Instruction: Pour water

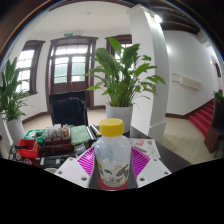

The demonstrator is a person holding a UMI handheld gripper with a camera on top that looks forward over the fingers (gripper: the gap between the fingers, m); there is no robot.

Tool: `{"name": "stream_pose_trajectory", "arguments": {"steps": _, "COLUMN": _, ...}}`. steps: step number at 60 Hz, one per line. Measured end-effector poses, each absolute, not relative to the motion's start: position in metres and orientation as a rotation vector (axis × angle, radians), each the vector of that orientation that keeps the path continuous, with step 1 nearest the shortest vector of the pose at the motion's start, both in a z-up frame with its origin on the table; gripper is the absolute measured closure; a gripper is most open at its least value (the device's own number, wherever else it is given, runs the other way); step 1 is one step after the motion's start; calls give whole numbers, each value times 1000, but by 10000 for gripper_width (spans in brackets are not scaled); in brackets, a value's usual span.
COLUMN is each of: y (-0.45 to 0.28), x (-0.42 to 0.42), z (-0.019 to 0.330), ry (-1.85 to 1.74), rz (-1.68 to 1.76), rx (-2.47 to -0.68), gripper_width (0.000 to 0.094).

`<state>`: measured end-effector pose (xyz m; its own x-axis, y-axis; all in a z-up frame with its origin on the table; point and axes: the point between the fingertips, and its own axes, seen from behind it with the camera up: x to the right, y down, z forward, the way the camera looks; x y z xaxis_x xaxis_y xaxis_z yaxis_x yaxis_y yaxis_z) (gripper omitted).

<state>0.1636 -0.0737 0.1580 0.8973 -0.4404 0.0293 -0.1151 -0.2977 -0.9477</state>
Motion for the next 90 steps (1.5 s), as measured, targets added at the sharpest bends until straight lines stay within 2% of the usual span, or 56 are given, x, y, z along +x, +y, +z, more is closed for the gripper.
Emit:
{"name": "stream_pose_trajectory", "arguments": {"steps": 9, "y": -69, "x": 169, "z": 128, "ry": 413, "rz": -279, "rx": -1871, "gripper_width": 459}}
{"name": "stream_pose_trajectory", "arguments": {"steps": 10, "y": -69, "x": 168, "z": 123, "ry": 410, "rz": -273, "rx": -1878, "gripper_width": 436}}
{"name": "stream_pose_trajectory", "arguments": {"steps": 22, "y": -71, "x": 169, "z": 121, "ry": 402, "rz": -235, "rx": -1819, "gripper_width": 439}}
{"name": "stream_pose_trajectory", "arguments": {"steps": 31, "y": -68, "x": 165, "z": 117, "ry": 409, "rz": -226, "rx": -1826, "gripper_width": 330}}
{"name": "stream_pose_trajectory", "arguments": {"steps": 36, "y": -73, "x": 160, "z": 108, "ry": 394, "rz": -232, "rx": -1893, "gripper_width": 176}}
{"name": "stream_pose_trajectory", "arguments": {"steps": 38, "y": -78, "x": 157, "z": 113, "ry": 372, "rz": -236, "rx": -1907, "gripper_width": 153}}
{"name": "stream_pose_trajectory", "arguments": {"steps": 54, "y": -168, "x": 105, "z": 98, "ry": 338, "rz": -212, "rx": -2037, "gripper_width": 160}}
{"name": "stream_pose_trajectory", "arguments": {"steps": 69, "y": -252, "x": 56, "z": 134, "ry": 297, "rz": -169, "rx": -2026, "gripper_width": 154}}
{"name": "stream_pose_trajectory", "arguments": {"steps": 90, "y": -283, "x": 0, "z": 194, "ry": 192, "rz": -90, "rx": -1934, "gripper_width": 162}}
